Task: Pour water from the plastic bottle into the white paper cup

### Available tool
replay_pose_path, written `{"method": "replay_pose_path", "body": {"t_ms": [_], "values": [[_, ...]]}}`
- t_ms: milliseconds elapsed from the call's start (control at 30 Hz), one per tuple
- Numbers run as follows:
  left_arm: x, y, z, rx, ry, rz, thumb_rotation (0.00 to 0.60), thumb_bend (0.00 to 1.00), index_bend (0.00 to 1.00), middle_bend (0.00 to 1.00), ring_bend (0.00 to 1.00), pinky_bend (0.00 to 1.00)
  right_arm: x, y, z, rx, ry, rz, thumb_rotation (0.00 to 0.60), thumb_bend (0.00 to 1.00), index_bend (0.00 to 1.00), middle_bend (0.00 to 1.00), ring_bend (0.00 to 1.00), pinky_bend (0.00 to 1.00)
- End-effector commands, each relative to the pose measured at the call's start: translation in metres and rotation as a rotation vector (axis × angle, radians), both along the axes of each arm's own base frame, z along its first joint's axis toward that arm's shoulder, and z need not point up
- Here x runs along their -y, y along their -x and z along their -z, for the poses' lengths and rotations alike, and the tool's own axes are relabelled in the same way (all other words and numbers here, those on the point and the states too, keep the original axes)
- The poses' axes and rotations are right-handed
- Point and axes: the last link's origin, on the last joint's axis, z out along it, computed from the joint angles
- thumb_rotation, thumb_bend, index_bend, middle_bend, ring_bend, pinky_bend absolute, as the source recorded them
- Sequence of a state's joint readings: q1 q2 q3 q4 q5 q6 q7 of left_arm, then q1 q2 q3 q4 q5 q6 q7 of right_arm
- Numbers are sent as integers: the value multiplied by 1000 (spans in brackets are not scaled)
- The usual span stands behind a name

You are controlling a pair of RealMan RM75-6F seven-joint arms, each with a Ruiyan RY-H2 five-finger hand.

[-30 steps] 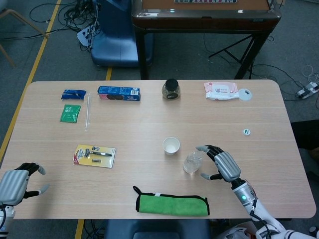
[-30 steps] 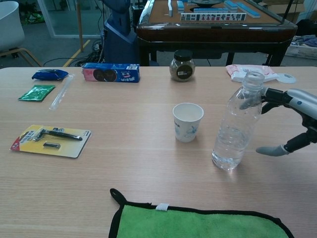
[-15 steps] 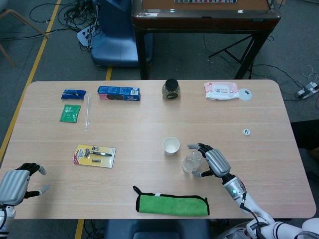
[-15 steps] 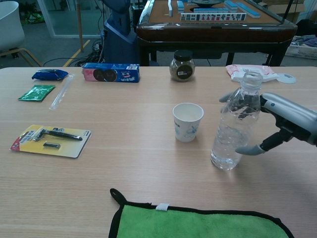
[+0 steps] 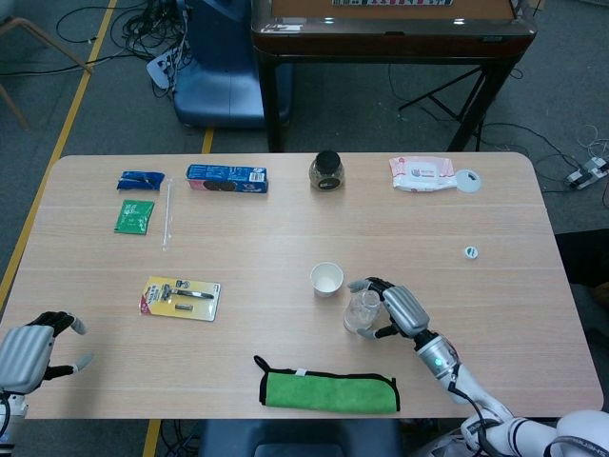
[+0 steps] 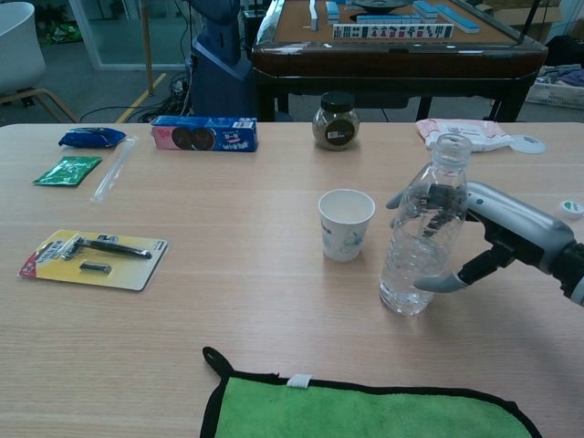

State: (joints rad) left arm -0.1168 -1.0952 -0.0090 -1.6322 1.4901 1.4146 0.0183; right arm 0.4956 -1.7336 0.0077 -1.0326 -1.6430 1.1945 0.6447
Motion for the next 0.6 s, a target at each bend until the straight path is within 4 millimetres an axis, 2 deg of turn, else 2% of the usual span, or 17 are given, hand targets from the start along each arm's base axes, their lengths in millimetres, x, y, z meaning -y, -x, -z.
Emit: {"method": "replay_pose_path", "body": {"t_ms": [33,400,500,600], "values": [[0,0,0,0,0,0,600,141,500,433,344,552,0,0,4,4,-11,-2,600,0,262,315,216,346],[1,-1,-1,2,-1,-2,600,141,500,433,344,552,5,1,14,3,-13,14,600,0,312,359,259,376],[1,-1,-2,3,-2,-4,600,140,500,433,344,552,7,0,17,19,-1,25,600,15,360,403,305,413],[1,0,-2,3,-2,-5,600,141,500,433,344,552,9,-2,18,49,15,35,600,55,450,476,382,469]]}}
